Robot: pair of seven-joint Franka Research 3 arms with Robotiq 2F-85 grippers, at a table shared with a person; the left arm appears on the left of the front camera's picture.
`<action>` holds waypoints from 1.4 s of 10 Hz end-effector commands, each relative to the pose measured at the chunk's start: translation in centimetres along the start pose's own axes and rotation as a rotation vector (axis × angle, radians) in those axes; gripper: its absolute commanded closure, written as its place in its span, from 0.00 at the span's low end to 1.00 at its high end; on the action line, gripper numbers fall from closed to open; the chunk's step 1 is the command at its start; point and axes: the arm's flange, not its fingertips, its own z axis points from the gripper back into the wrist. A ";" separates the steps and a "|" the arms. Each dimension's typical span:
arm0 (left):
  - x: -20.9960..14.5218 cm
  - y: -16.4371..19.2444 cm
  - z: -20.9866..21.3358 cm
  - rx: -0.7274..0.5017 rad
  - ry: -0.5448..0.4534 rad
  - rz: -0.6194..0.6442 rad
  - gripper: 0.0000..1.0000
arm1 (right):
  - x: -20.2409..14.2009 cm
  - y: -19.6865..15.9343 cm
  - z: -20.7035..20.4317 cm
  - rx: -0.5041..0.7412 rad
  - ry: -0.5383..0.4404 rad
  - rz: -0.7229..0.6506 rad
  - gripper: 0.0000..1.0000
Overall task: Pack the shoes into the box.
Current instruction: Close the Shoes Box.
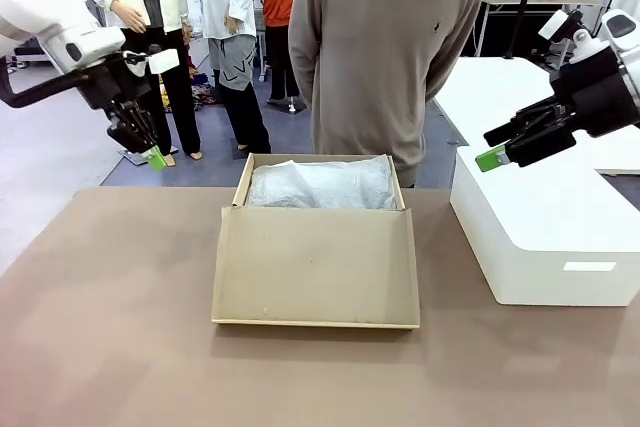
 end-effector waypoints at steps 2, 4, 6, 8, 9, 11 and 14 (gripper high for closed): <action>-1.6 2.4 -1.7 -0.081 -0.051 0.071 1.00 | 0.0 -0.2 -0.3 0.014 -0.037 0.021 0.00; -2.6 3.9 -3.8 -0.122 -0.059 0.083 1.00 | 0.0 -0.2 -0.3 0.014 -0.037 0.021 0.00; -3.4 4.9 -5.2 -0.156 -0.082 0.107 1.00 | 0.0 -0.2 -0.3 0.014 -0.037 0.021 0.00; -3.7 5.2 -5.8 -0.181 -0.083 0.104 1.00 | 0.0 -0.2 -0.3 0.014 -0.037 0.021 0.00; -3.9 4.8 -6.3 -0.151 -0.052 0.104 1.00 | 0.0 -0.2 -0.3 0.014 -0.037 0.021 0.00; -3.9 4.8 -6.3 -0.151 -0.052 0.104 1.00 | 0.0 -0.2 -0.3 0.014 -0.037 0.021 0.00; -3.9 5.0 -6.4 -0.160 -0.054 0.102 1.00 | 0.0 -0.2 -0.3 0.014 -0.037 0.021 0.00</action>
